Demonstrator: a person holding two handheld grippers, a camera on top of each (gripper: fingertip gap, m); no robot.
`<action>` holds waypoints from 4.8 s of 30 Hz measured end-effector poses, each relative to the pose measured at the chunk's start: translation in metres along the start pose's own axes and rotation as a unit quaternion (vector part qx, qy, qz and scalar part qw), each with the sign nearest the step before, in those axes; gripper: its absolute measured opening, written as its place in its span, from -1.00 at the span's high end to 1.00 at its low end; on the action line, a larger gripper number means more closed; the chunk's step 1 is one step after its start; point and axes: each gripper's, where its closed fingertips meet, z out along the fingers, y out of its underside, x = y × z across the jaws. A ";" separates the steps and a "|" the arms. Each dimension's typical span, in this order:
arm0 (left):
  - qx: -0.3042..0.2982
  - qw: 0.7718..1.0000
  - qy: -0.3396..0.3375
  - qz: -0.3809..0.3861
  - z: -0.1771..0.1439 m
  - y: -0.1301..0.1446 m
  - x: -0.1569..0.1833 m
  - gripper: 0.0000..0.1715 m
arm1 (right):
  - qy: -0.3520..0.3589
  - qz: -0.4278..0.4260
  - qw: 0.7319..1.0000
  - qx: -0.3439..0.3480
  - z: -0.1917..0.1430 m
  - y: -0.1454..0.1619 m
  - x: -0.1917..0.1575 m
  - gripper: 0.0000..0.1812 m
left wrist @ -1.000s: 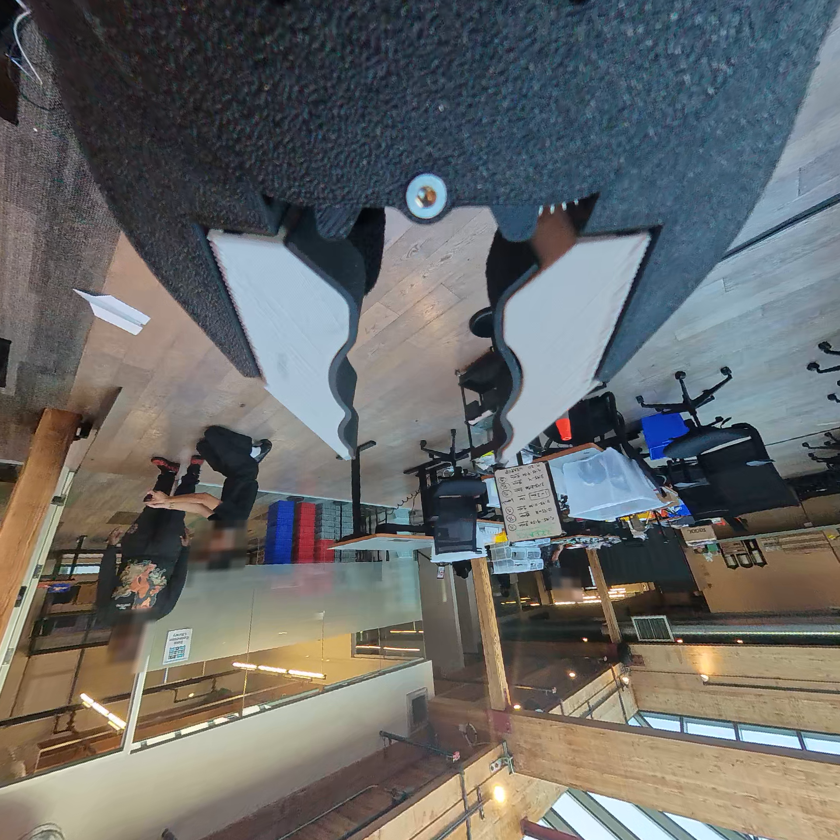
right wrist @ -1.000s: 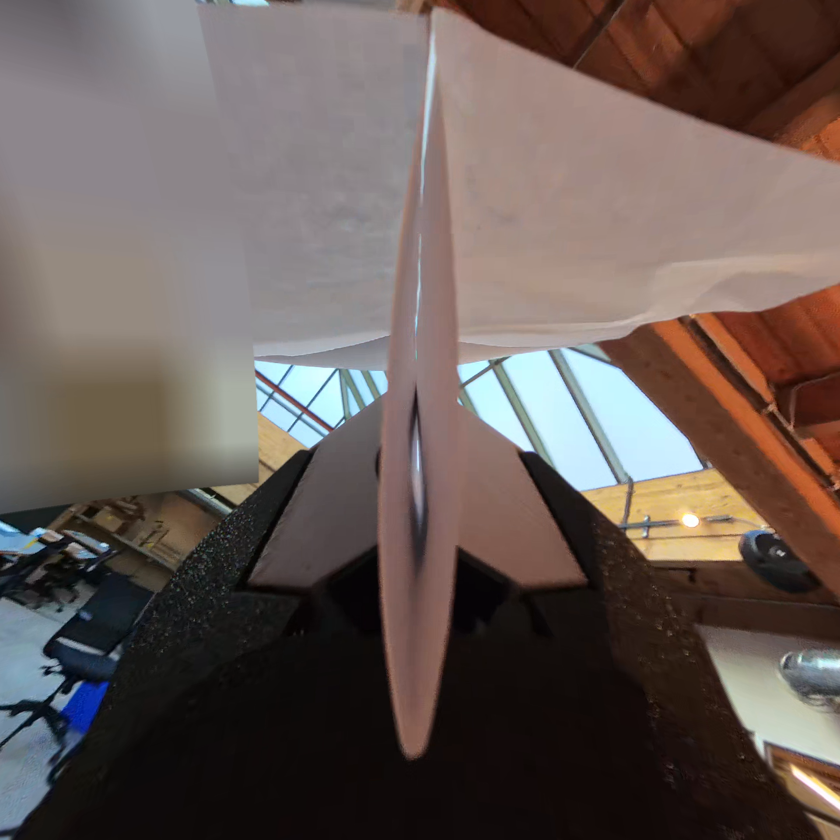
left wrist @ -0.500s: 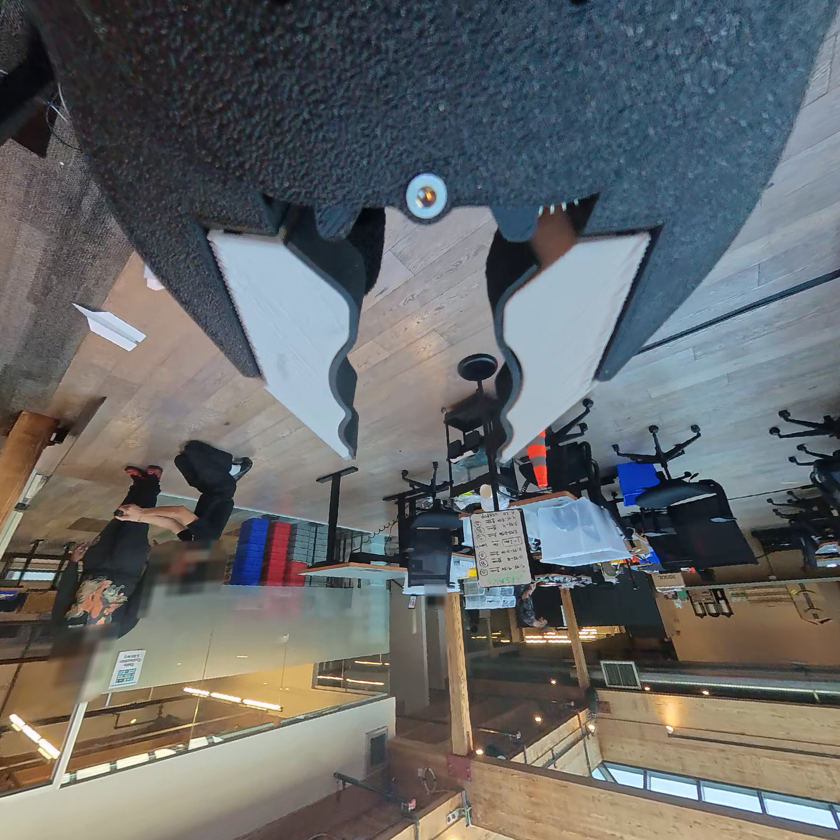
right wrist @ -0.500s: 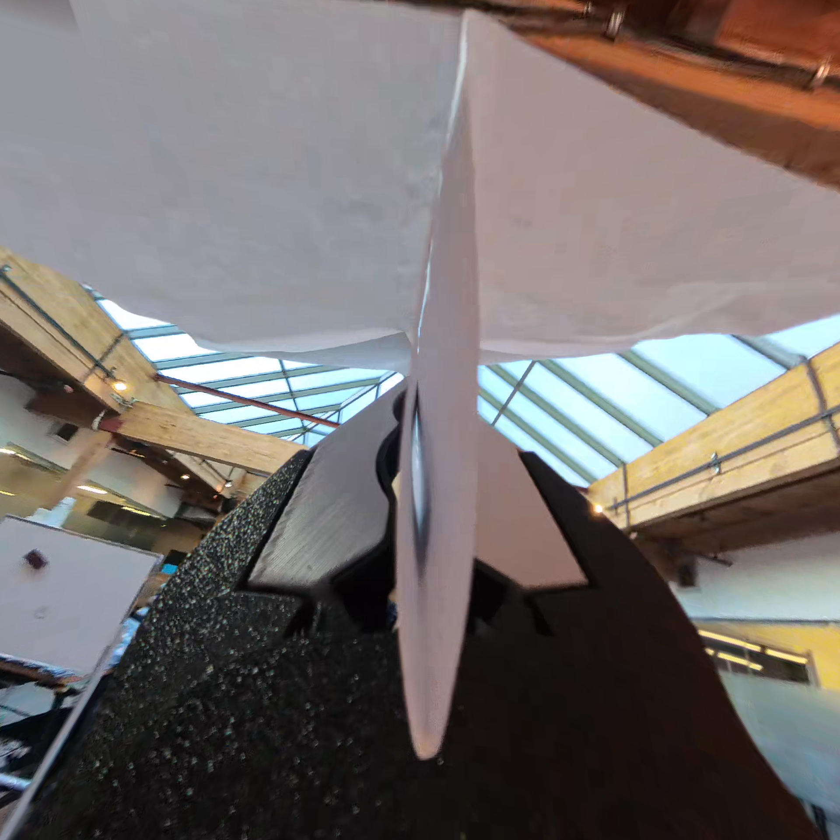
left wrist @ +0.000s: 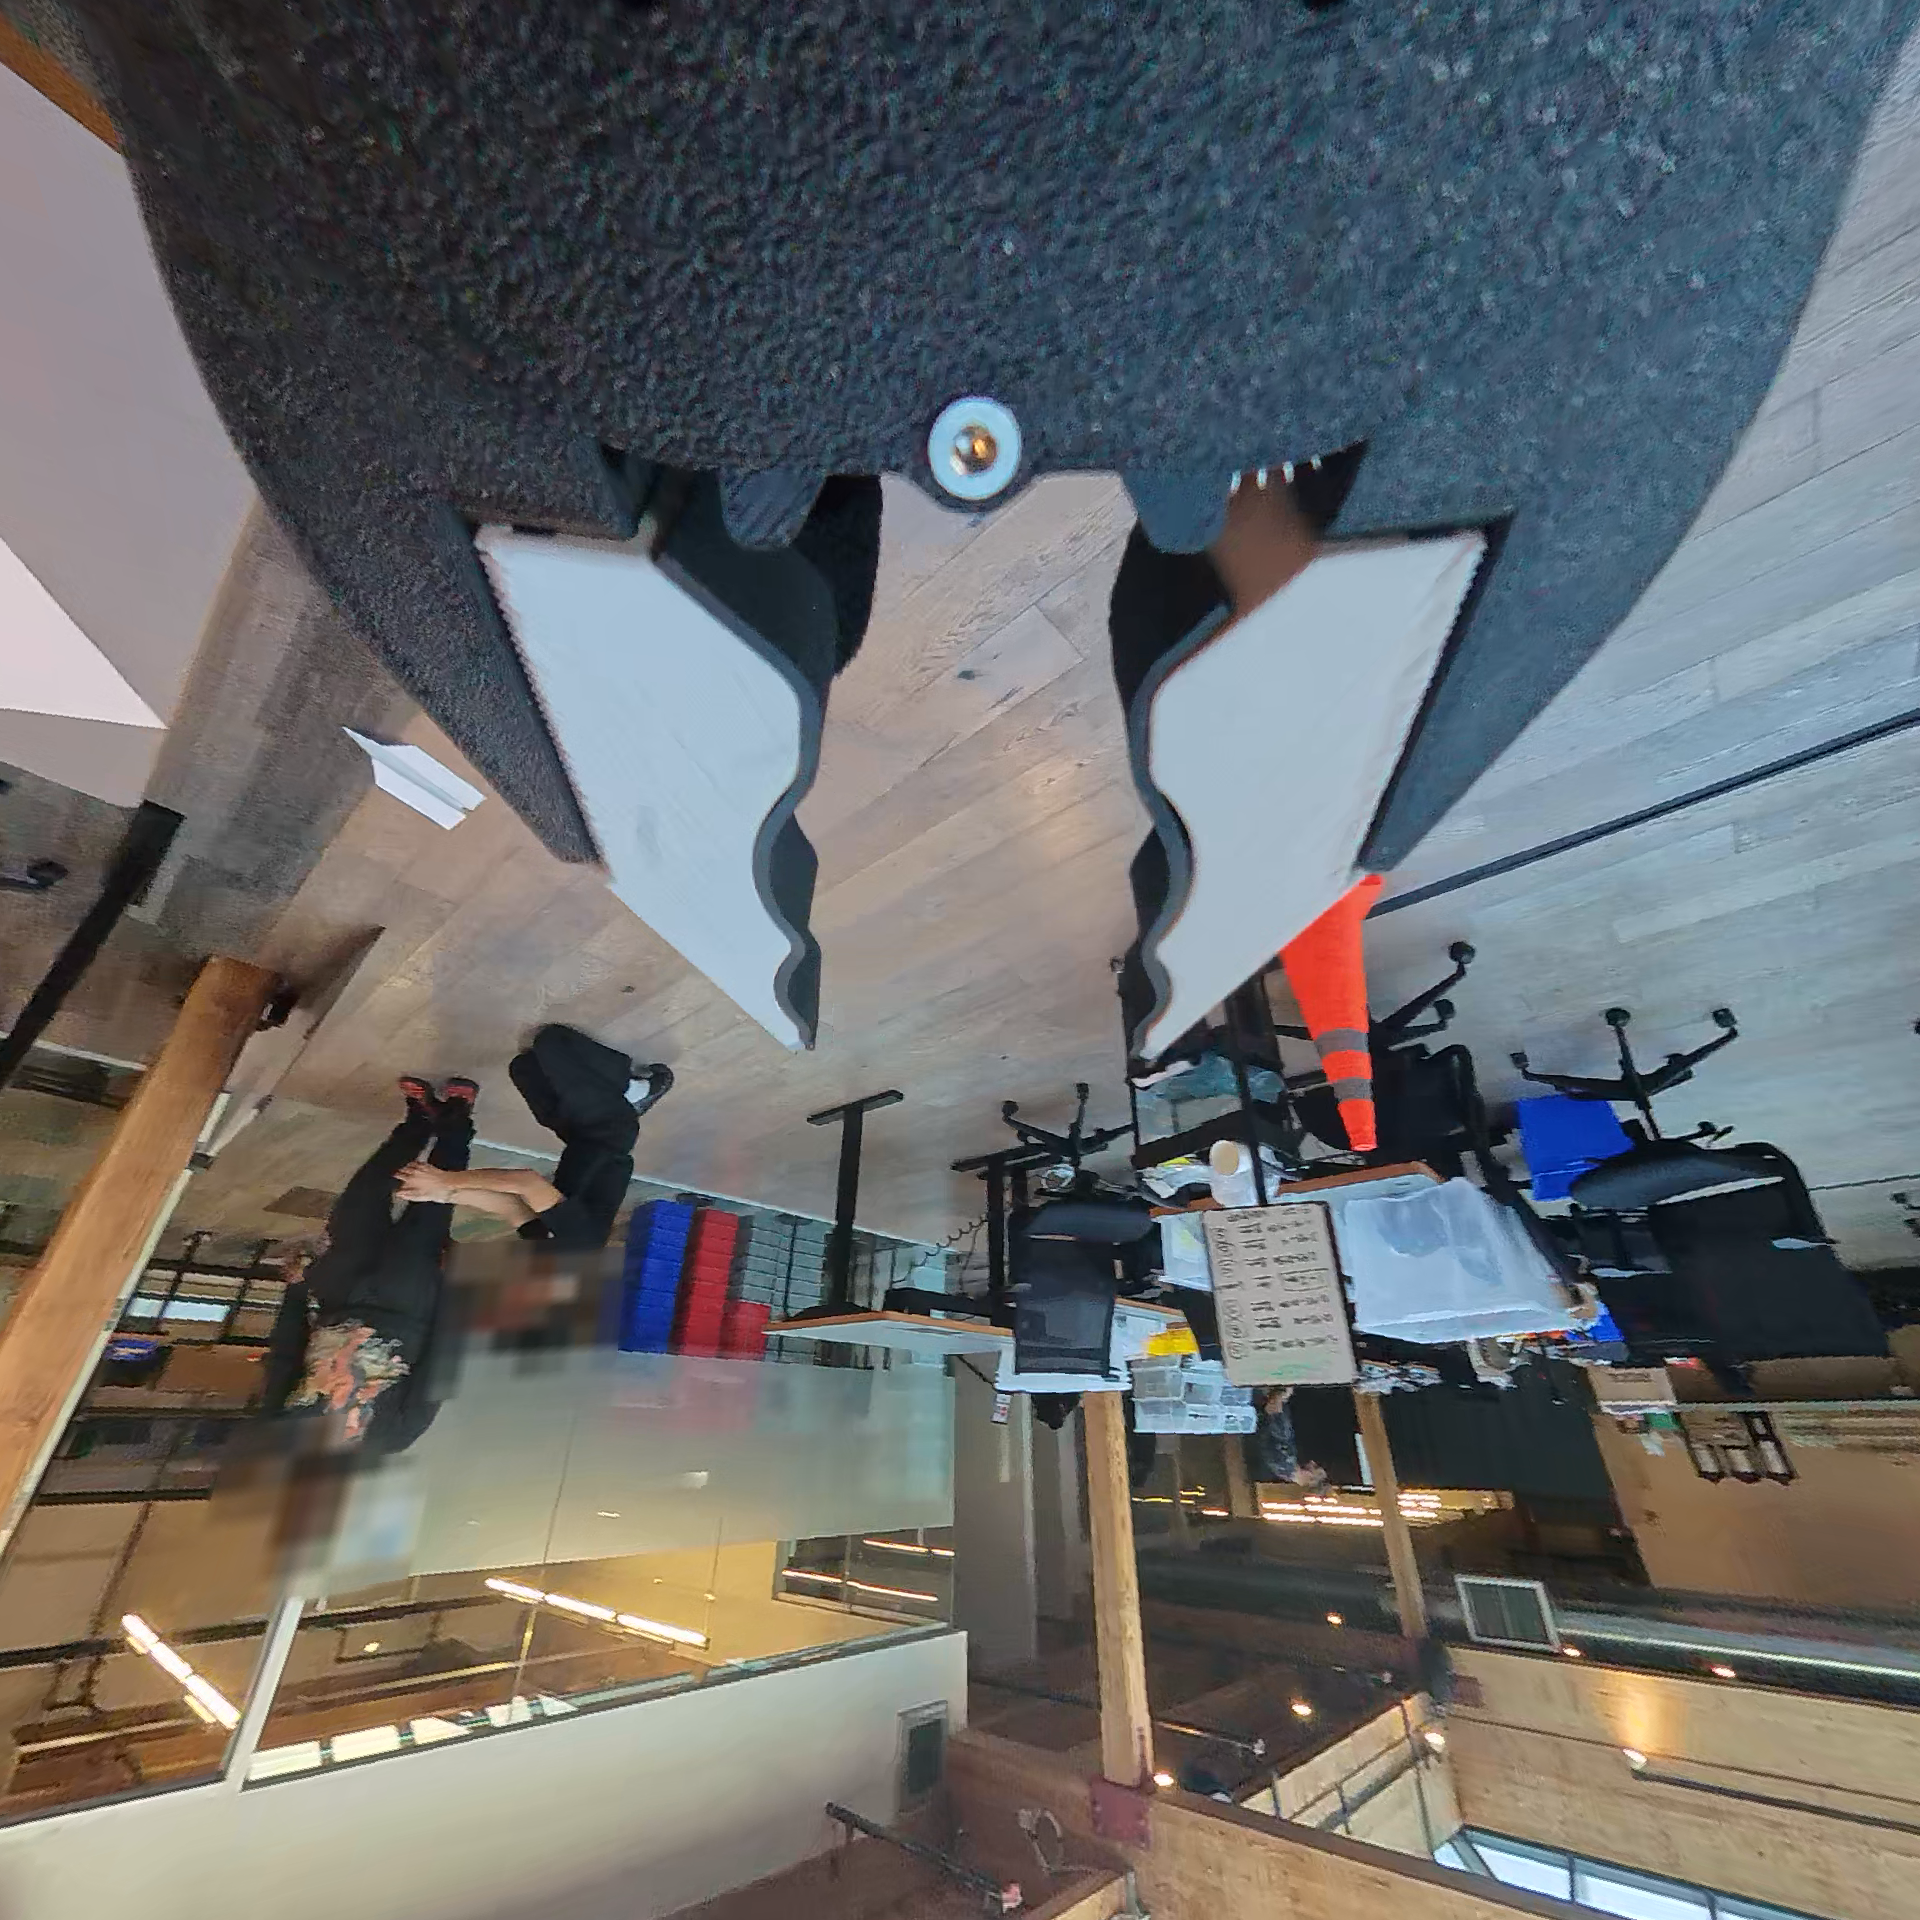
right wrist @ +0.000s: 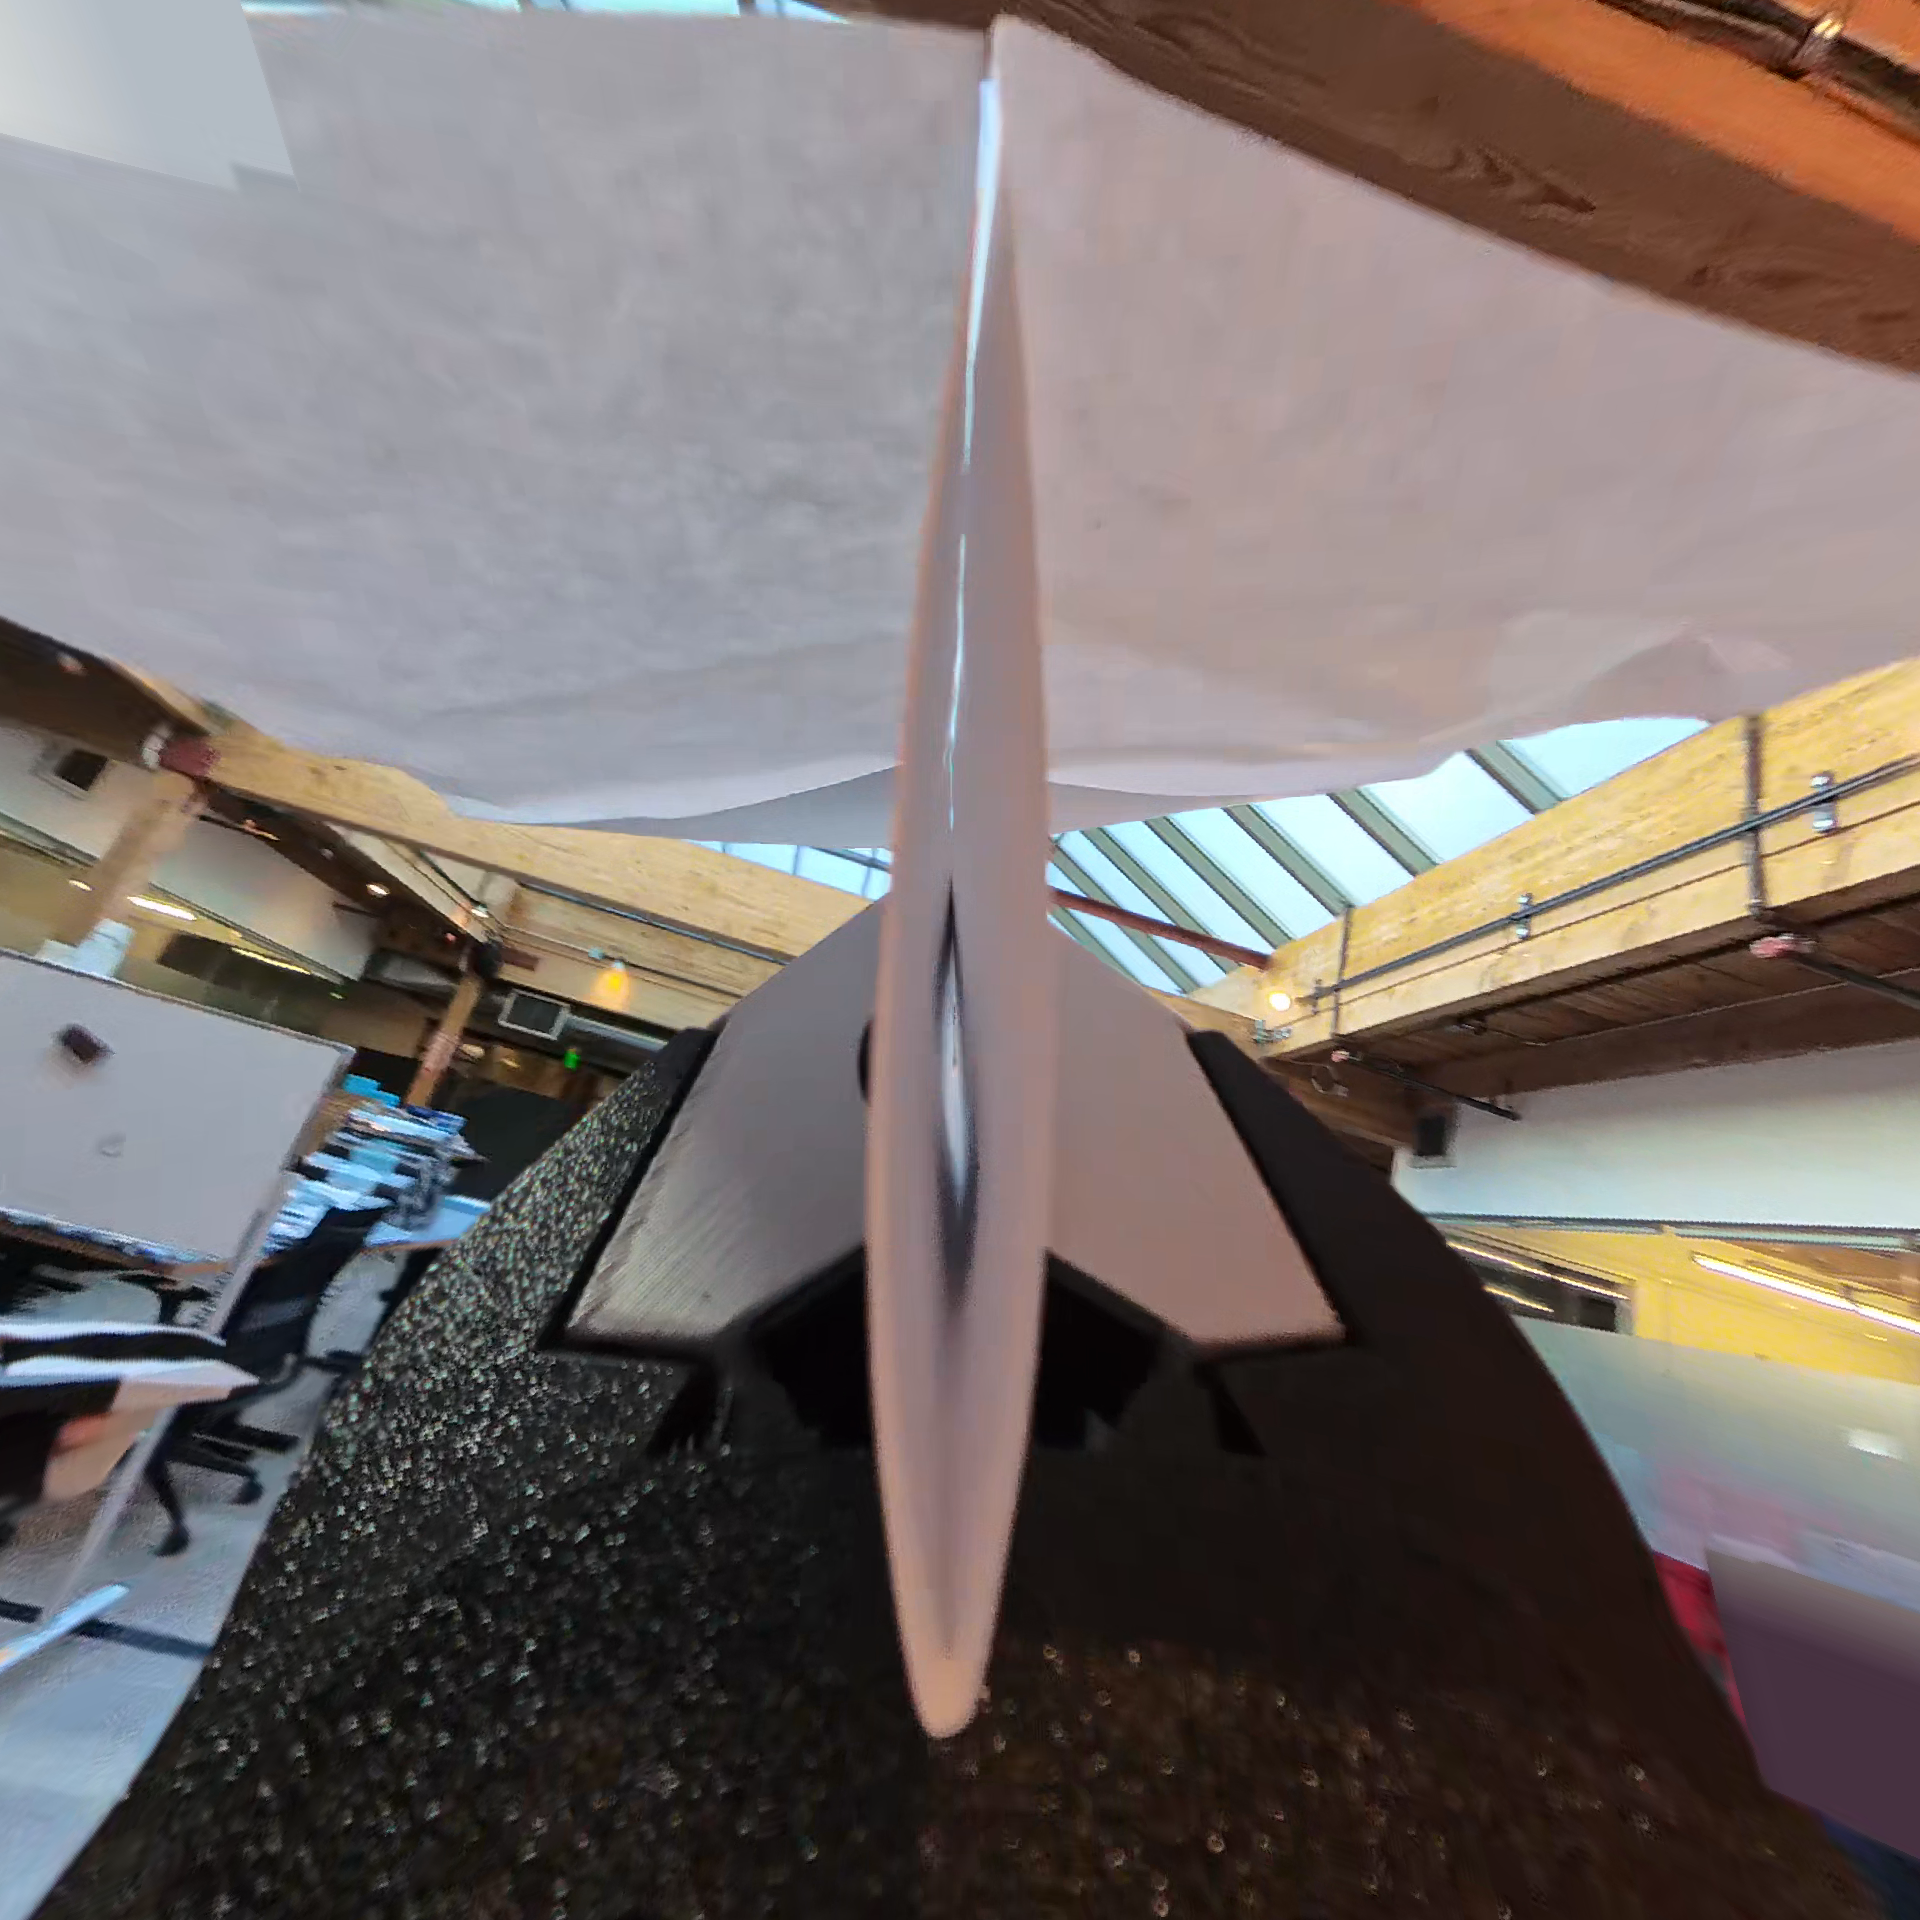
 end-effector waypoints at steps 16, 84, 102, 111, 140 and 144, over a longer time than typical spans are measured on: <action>0.010 0.979 0.204 -0.005 0.117 0.010 0.188 0.33 | 0.137 -0.213 0.967 -0.041 -0.169 -0.202 -0.029 1.00; -0.286 0.436 0.832 -0.188 -0.140 -0.119 0.341 0.47 | -0.481 0.358 0.790 -0.127 -0.088 0.108 -0.264 1.00; -0.374 0.270 0.853 -0.243 -0.181 -0.062 0.435 0.86 | -0.517 0.409 0.733 -0.167 -0.162 0.093 -0.245 1.00; -0.346 0.404 0.838 -0.124 -0.153 -0.048 0.395 1.00 | -0.523 0.450 0.706 -0.161 -0.170 0.101 -0.242 1.00; -0.333 0.398 0.841 -0.153 -0.160 -0.053 0.380 0.87 | -0.546 0.466 0.681 -0.143 -0.153 0.107 -0.262 1.00; -0.316 0.420 0.843 -0.118 -0.160 -0.049 0.386 1.00 | -0.541 0.465 0.685 -0.145 -0.155 0.105 -0.260 1.00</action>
